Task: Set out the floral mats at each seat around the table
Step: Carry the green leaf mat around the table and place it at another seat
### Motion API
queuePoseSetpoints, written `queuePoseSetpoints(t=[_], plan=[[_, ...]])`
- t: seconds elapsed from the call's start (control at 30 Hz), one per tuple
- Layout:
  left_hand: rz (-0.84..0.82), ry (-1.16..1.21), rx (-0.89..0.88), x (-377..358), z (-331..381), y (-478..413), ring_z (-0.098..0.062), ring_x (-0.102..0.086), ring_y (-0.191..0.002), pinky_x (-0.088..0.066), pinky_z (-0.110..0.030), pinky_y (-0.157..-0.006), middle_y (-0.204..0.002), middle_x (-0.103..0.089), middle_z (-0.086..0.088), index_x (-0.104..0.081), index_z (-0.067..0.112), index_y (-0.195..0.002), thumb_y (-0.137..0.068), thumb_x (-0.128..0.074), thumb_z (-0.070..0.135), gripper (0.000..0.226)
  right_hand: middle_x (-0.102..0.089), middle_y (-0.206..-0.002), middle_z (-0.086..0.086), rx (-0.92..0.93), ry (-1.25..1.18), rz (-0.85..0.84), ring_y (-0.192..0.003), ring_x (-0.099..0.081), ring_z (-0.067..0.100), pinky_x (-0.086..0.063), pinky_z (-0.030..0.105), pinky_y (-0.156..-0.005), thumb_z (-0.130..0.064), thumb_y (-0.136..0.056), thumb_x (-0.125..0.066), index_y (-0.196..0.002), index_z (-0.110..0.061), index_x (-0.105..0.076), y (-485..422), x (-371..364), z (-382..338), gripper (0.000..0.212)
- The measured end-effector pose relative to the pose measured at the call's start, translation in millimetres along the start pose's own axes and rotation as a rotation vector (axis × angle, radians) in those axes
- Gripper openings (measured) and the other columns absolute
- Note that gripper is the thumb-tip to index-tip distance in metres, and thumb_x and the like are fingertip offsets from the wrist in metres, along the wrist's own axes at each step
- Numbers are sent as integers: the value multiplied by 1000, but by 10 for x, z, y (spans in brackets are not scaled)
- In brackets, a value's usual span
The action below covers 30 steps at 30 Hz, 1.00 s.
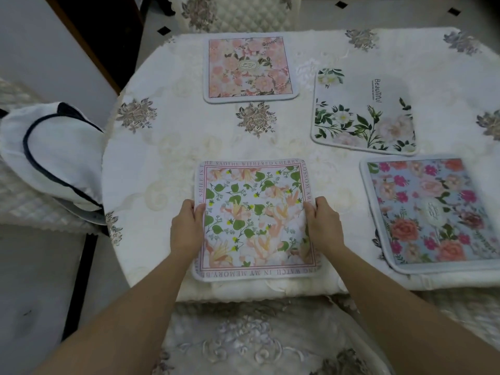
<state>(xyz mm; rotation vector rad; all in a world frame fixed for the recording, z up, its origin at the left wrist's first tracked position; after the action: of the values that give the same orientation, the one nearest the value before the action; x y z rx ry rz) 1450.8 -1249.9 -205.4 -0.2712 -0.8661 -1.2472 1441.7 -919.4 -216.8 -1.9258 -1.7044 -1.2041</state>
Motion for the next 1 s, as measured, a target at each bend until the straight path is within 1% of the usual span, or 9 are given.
queuePoseSetpoints(t=[0.23, 0.33, 0.4, 0.5, 0.57, 0.63, 0.73, 0.83, 1.0], plan=[[-3, -38, -10, -4, -50, 8, -21, -46, -54, -30, -32, -46, -62, -50, -2, -43, 7, -89, -103, -40, 36, 32, -56, -71, 4, -10, 90, -8, -59, -51, 20, -30, 32, -47, -40, -101, -38, -85, -14, -42, 33, -9, -12, 31], [-12, -87, -30, 17, -78, 0, -26, -53, -57, -35, -33, -48, -66, -58, -5, -44, 11, -92, -102, -39, 39, 31, -56, -72, 4, -25, 136, -16, -59, -52, 21, -36, 33, -48, -41, -101, -37, -86, -14, -42, 56, 5, -30, 31], [0, -198, -13, 66, -97, -7, -25, -60, -64, -43, -35, -53, -78, -64, -5, -43, 16, -99, -101, -39, 43, 27, -56, -74, 1, 6, 284, 28, -58, -53, 22, -40, 33, -49, -42, -100, -38, -90, -15, -40, 77, 67, -56, 29], [84, -394, -15, 190, -42, 4, -29, -58, -91, -47, -39, -66, -107, -60, -8, -44, 13, -118, -96, -47, 43, 37, -53, -88, 7, 194, 546, 257, -68, -53, 26, -43, 34, -48, -32, -93, -51, -103, -8, -48, 137, 190, -245, 26], [125, -499, -155, 137, 130, 33, -31, -49, -109, -49, -44, -77, -123, -53, -14, -47, 10, -123, -93, -52, 39, 42, -57, -102, 15, 358, 583, 301, -84, -54, 29, -50, 37, -61, -25, -91, -53, -117, -3, -52, 171, 74, -453, 34], [93, -511, -349, -84, 345, 97, -30, -41, -128, -46, -47, -95, -140, -44, -13, -47, 14, -129, -93, -51, 35, 42, -56, -125, 18, 497, 520, 222, -110, -54, 33, -52, 42, -86, -22, -93, -52, -132, -3, -47, 191, -190, -684, 44], [-90, -535, -588, -580, 535, 177, -23, -17, -149, -24, -45, -119, -162, -17, -6, -30, 21, -149, -100, -32, 43, 54, -36, -152, 16, 577, 510, 42, -142, -29, 34, -30, 49, -114, -33, -100, -38, -148, -6, -30, 186, -656, -870, 56], [-183, -595, -615, -793, 372, 145, -15, 5, -151, -7, -44, -123, -164, 3, 1, -7, 24, -156, -101, -15, 52, 62, -17, -161, 11, 554, 595, -40, -150, -8, 28, -15, 48, -119, -48, -101, -24, -153, -12, -18, 184, -864, -733, 64], [-126, -618, -568, -686, 215, 72, -12, 12, -150, -2, -42, -122, -164, 5, 1, 0, 15, -156, -101, -22, 53, 70, 1, -163, 6, 566, 606, -43, -150, 9, 20, -5, 43, -122, -58, -98, -24, -155, -20, -1, 183, -646, -439, 72]])
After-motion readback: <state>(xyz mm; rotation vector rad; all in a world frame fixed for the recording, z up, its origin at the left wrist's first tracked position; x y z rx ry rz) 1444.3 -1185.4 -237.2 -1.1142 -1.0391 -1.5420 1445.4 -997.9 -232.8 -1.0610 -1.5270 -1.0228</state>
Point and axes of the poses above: each hand's wrist, its own y-axis away from the middle knuckle, its own x-axis out of the back of the hand, z = x × y, the point moved 7 cm from there along -y, towards the middle knuckle
